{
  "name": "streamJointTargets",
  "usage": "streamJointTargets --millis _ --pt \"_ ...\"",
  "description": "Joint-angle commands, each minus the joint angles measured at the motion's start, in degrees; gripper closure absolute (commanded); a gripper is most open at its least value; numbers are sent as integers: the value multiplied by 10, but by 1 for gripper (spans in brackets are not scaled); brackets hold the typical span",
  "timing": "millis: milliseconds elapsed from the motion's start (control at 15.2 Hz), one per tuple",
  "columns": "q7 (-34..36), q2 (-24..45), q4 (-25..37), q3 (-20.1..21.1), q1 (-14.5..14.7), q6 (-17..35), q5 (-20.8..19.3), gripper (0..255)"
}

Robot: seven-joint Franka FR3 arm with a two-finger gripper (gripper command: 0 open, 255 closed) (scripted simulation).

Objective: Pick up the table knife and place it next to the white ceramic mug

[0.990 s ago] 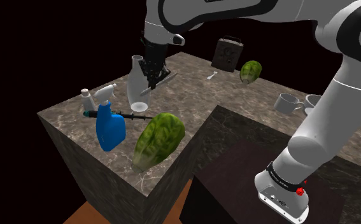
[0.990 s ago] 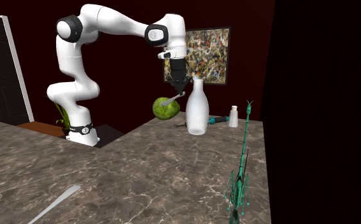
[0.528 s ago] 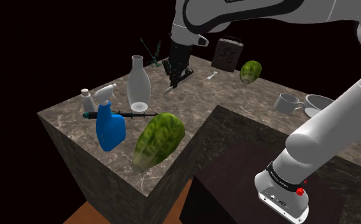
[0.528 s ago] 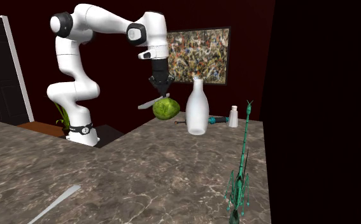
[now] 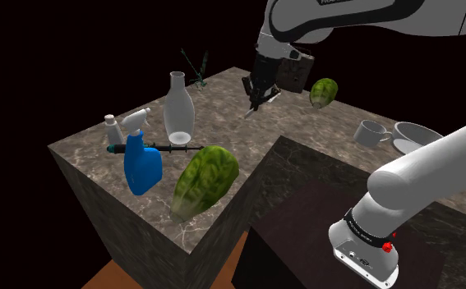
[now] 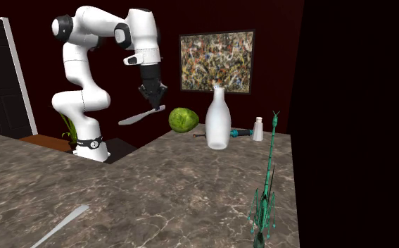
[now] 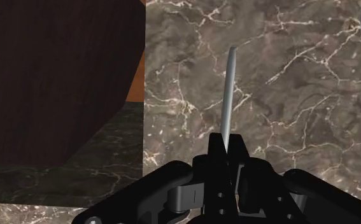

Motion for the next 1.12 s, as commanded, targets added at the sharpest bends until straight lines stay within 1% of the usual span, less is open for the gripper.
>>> streamJointTargets --millis 0,462,792,1056 --pt "-32 -28 -27 -23 -5 -6 5 255" --pt "-134 -90 -86 -102 -34 -26 -11 255" --pt "-205 -114 -109 -158 -60 -38 -36 255" --pt "-260 -121 -116 -203 -84 -46 -61 255"
